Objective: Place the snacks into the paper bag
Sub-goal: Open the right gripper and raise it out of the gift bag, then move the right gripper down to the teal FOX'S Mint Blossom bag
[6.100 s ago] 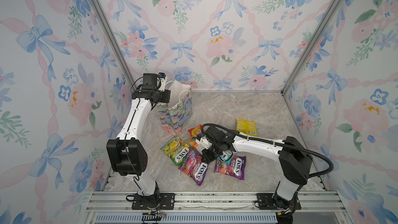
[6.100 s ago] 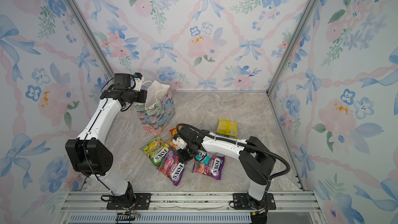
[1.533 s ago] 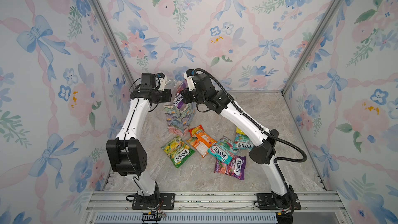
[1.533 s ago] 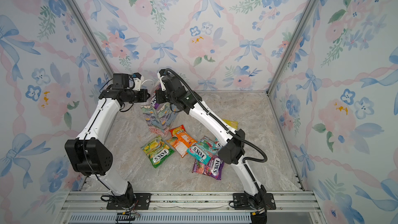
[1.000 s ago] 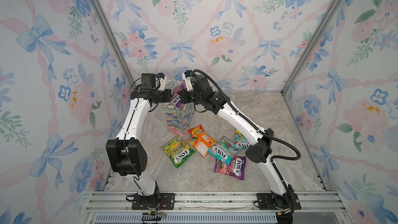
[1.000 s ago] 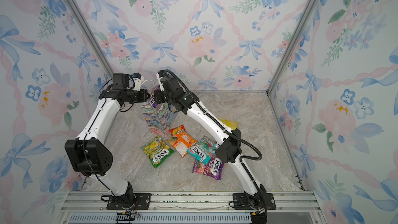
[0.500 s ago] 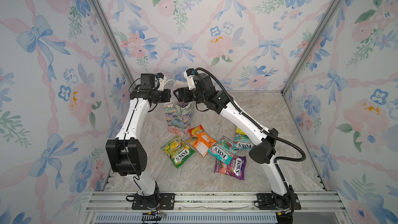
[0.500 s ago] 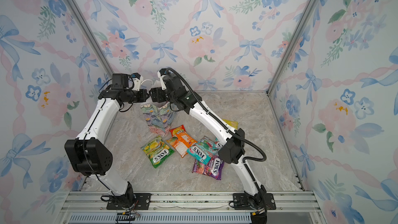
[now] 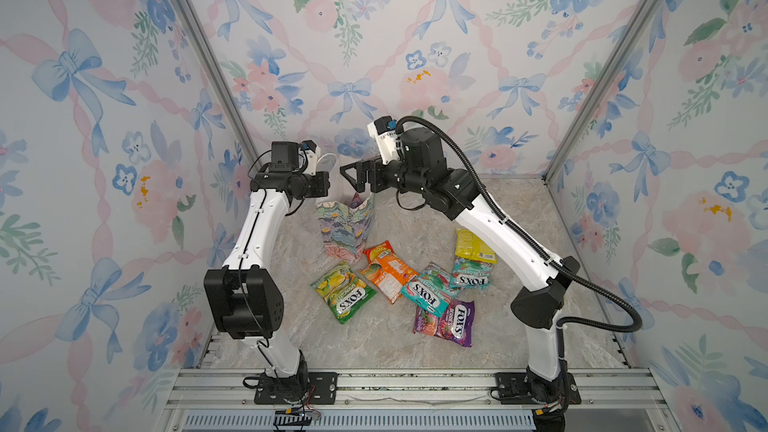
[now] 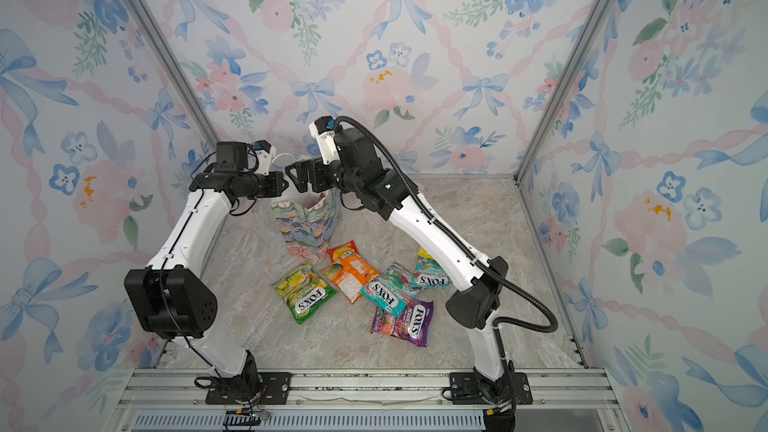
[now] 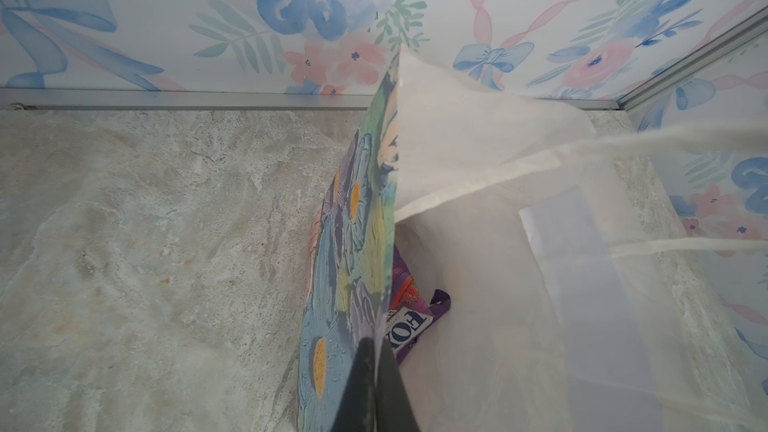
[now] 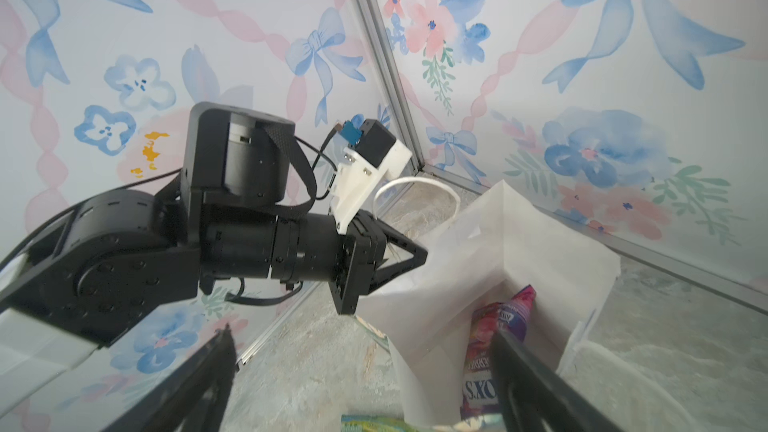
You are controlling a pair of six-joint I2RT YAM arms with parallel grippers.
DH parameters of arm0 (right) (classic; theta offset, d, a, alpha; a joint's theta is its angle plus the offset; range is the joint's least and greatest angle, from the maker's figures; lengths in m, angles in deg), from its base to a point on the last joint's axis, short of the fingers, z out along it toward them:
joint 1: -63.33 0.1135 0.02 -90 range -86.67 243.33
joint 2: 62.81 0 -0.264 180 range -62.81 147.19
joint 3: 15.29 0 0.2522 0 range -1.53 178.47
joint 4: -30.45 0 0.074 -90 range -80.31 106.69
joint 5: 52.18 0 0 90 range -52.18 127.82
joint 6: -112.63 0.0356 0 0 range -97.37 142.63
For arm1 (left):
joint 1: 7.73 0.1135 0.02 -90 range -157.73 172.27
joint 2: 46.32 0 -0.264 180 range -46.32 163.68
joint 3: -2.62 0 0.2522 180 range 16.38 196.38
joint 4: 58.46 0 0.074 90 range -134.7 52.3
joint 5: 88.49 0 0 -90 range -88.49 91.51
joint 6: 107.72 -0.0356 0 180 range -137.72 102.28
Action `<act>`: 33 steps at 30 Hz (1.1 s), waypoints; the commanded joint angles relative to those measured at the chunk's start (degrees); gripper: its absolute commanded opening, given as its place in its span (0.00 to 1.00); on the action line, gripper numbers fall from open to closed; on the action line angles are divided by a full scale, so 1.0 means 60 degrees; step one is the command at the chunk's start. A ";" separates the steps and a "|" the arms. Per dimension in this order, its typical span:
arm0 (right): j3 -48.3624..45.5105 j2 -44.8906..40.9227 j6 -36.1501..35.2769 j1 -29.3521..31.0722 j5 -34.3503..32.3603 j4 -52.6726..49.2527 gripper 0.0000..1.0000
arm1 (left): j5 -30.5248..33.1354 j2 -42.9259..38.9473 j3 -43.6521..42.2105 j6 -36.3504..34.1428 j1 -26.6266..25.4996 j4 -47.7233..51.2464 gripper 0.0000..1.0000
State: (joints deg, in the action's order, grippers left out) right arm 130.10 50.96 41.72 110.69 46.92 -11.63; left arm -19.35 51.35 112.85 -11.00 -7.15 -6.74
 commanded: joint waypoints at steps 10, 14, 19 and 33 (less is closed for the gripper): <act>-0.8581 -0.5481 0.0730 -0.0754 -0.1274 0.0634 0.97 | 0.0196 -0.0210 -0.0009 0.0024 0.0097 0.0120 0.00; -1.0478 -0.6340 0.1796 -0.1379 -0.1344 0.0309 0.97 | 0.0254 -0.0201 -0.0036 0.0026 0.0094 0.0105 0.00; -1.2330 -0.7082 0.2678 -0.1652 -0.1233 0.0064 0.97 | 0.0365 -0.0153 -0.0065 -0.0003 0.0101 0.0104 0.00; -1.5308 -0.7952 0.4812 -0.1659 -0.0469 0.0706 0.98 | 0.0459 -0.0062 -0.0073 -0.0019 0.0105 0.0097 0.00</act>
State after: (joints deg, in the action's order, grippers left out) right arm 39.94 4.23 67.06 100.83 42.20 -9.60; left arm -16.97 51.35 112.82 -11.02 -6.89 -6.74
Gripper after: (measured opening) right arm 0.986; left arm 0.048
